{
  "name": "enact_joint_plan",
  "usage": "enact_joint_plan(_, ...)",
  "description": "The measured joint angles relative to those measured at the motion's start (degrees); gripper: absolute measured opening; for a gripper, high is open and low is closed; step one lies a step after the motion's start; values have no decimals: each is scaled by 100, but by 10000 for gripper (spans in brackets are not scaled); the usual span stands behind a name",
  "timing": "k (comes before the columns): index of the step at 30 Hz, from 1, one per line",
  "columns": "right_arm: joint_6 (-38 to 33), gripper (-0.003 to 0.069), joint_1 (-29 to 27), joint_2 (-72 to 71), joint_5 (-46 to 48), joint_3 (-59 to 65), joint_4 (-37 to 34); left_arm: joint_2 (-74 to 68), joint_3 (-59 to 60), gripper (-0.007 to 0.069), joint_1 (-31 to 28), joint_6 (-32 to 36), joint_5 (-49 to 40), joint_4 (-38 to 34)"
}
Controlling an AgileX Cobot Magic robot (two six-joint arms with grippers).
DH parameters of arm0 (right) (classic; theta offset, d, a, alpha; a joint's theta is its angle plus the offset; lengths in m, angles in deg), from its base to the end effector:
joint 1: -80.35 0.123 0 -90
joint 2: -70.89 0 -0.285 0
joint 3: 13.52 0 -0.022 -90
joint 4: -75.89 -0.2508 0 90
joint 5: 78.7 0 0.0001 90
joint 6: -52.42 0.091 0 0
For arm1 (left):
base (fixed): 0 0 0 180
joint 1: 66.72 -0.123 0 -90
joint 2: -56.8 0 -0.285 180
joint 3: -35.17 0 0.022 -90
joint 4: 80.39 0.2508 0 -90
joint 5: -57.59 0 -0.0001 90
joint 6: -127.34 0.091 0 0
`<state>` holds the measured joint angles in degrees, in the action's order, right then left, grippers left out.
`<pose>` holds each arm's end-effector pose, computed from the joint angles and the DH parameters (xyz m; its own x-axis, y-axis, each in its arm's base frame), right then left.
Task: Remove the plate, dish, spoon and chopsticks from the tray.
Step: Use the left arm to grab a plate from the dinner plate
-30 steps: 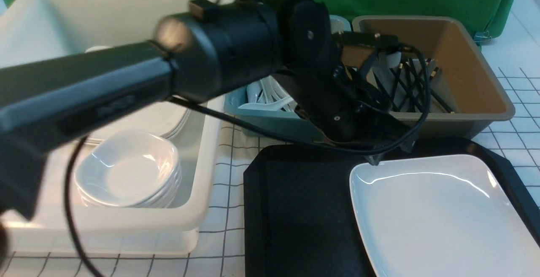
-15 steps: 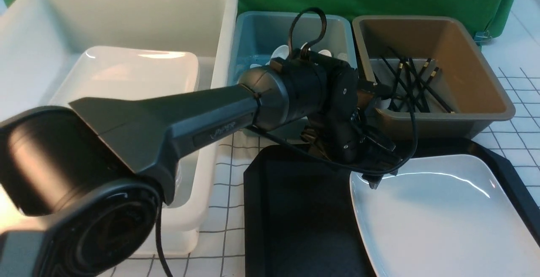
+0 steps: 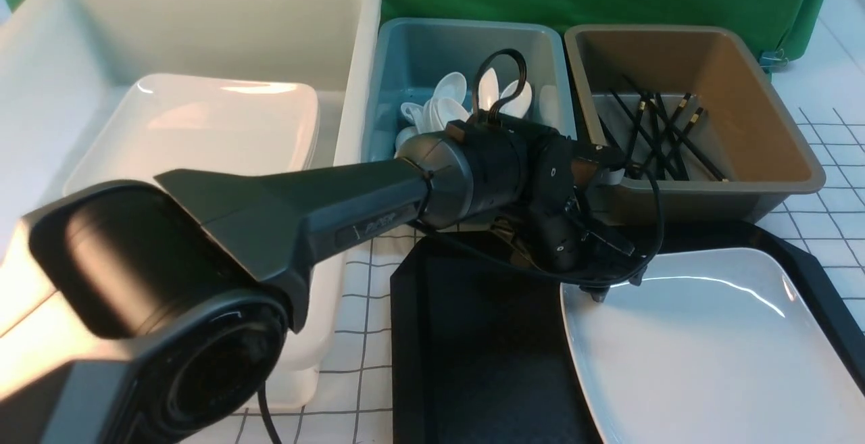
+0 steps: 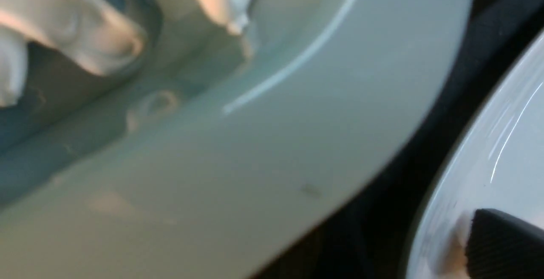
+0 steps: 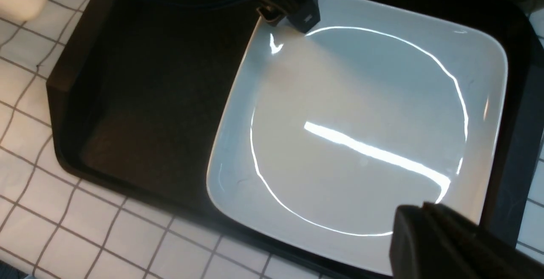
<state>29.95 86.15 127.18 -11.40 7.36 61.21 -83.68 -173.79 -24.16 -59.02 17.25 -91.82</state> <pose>0.1308 0.0347 0.3658 -0.7011 -0.3520 -0.6201 -0.4564 0.8897 0.0109 0.3637 -0.3498 0.1536 -0.8105 0.3930 -0.4343 0.5228 0.8197 -0.2339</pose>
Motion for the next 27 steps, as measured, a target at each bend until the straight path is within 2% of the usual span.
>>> enact_joint_plan(2, 0, 8, 0, 0, -2, 0, 0, -15, -21, 263, -5, 0, -47, -96)
enact_joint_plan(5, -2, 8, 0, 0, -29, 4, -7, 12, -36, 197, -22, -49, -198, -225)
enact_joint_plan(12, -15, 8, 0, 0, -61, 4, -13, 254, -31, 173, -17, 34, -607, -208)
enact_joint_plan(20, -20, 8, 0, 0, -78, 4, -41, 1346, -31, 46, -10, 463, -1076, -156)
enact_joint_plan(27, -20, 8, 0, 0, -78, -442, -369, 2000, -26, 27, -10, 583, -1263, -28)
